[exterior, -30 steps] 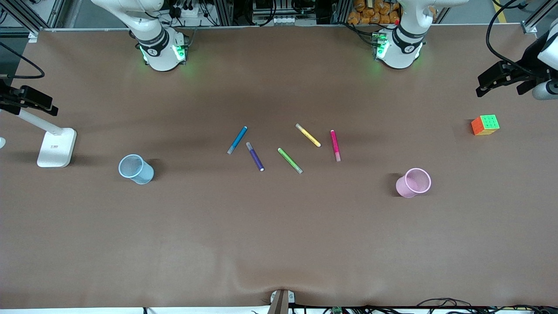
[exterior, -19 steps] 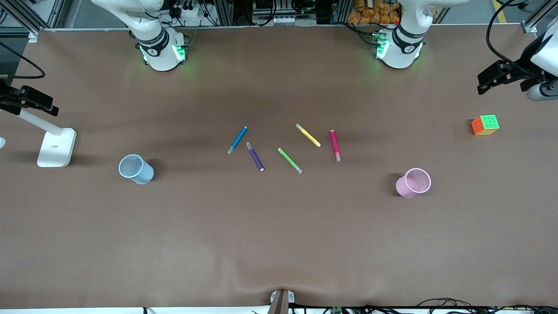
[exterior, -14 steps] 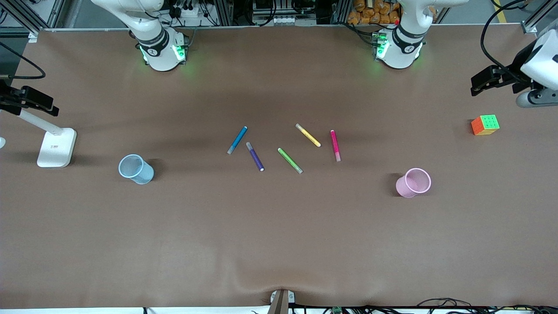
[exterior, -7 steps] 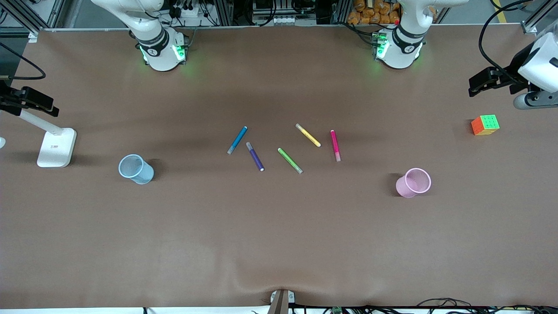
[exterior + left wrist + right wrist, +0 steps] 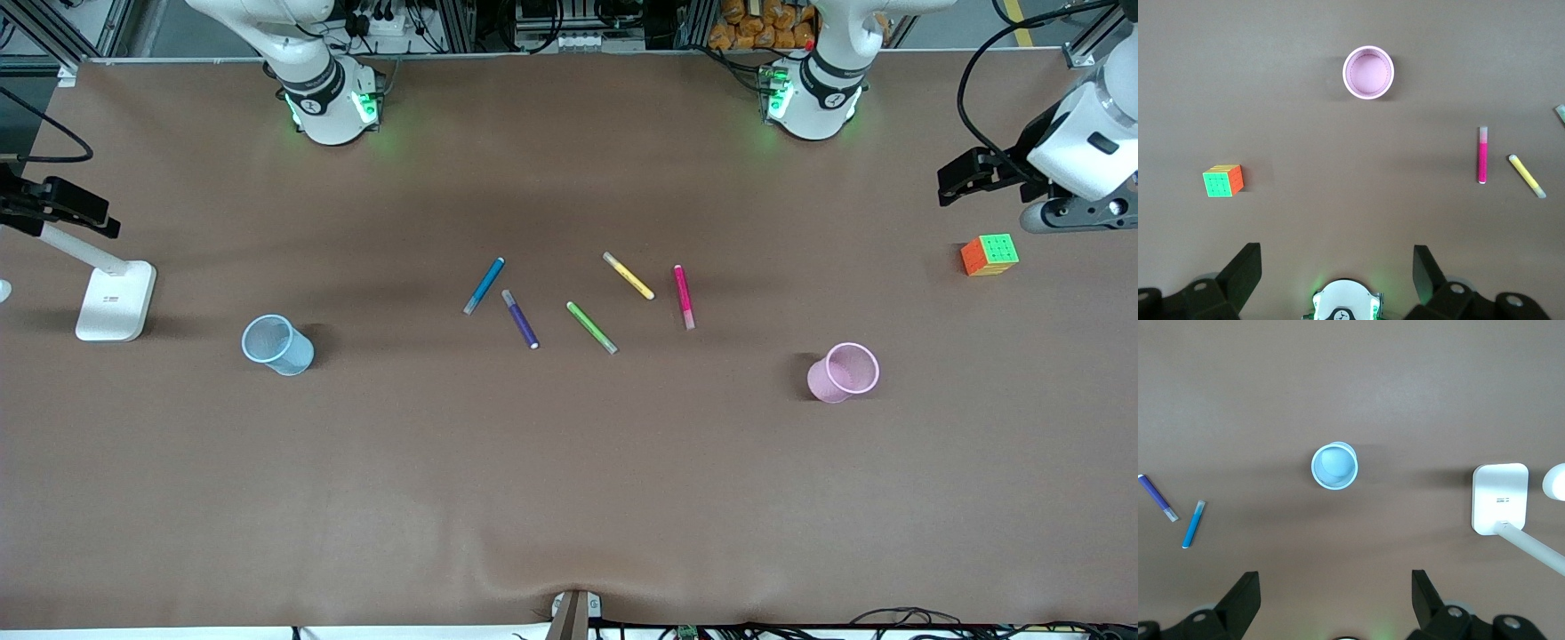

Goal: Place pink and blue markers in matching cups
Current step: 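Move the left gripper toward the pink marker beside the pink cup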

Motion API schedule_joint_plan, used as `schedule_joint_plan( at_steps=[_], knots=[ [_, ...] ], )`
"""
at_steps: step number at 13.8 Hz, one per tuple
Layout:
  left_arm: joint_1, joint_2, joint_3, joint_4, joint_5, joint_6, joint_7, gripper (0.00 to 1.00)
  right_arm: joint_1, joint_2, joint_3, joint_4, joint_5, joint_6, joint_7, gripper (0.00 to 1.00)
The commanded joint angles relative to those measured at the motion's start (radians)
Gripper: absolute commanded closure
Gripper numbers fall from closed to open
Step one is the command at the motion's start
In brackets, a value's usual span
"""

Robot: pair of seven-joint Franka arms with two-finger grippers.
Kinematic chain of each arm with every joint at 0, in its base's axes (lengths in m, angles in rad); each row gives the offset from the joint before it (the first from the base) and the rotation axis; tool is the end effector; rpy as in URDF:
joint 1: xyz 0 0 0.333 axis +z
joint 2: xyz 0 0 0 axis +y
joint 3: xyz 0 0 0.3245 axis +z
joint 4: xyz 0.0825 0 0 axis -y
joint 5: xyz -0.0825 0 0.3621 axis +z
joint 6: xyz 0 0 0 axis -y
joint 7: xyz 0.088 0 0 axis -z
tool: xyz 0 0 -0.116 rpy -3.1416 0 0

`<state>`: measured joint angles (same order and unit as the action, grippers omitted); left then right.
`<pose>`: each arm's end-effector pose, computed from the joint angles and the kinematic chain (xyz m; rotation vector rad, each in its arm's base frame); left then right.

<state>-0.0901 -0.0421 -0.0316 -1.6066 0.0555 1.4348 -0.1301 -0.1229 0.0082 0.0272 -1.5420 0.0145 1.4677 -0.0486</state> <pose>0.4997 -0.0544 0.6192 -3.0634 -0.0191 0.1865 0.5214 -0.0483 0.6239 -3.1176 0.0720 0.1267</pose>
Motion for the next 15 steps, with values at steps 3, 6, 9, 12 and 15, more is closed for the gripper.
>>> schedule_joint_plan(
  at_steps=[3, 6, 9, 12, 15],
  knots=[
    [-0.002, 0.036, -0.005, -0.006, -0.011, 0.024, -0.017, 0.00, -0.012, -0.002, 0.011, -0.003, -0.011, 0.005, -0.010, 0.00],
    [-0.005, 0.050, -0.005, -0.012, -0.011, 0.029, -0.020, 0.00, -0.012, -0.002, 0.011, -0.003, -0.011, 0.005, -0.010, 0.00],
    [-0.007, 0.067, -0.016, -0.022, -0.013, 0.030, -0.029, 0.00, -0.015, -0.002, 0.011, -0.003, -0.011, 0.005, -0.010, 0.00],
    [-0.008, 0.103, -0.043, -0.021, -0.013, 0.038, -0.063, 0.00, -0.020, -0.002, 0.010, -0.003, -0.011, 0.010, -0.010, 0.00],
    [-0.008, 0.134, -0.074, -0.022, -0.013, 0.053, -0.108, 0.00, -0.020, -0.001, 0.010, -0.003, -0.011, 0.010, -0.010, 0.00]
  ],
)
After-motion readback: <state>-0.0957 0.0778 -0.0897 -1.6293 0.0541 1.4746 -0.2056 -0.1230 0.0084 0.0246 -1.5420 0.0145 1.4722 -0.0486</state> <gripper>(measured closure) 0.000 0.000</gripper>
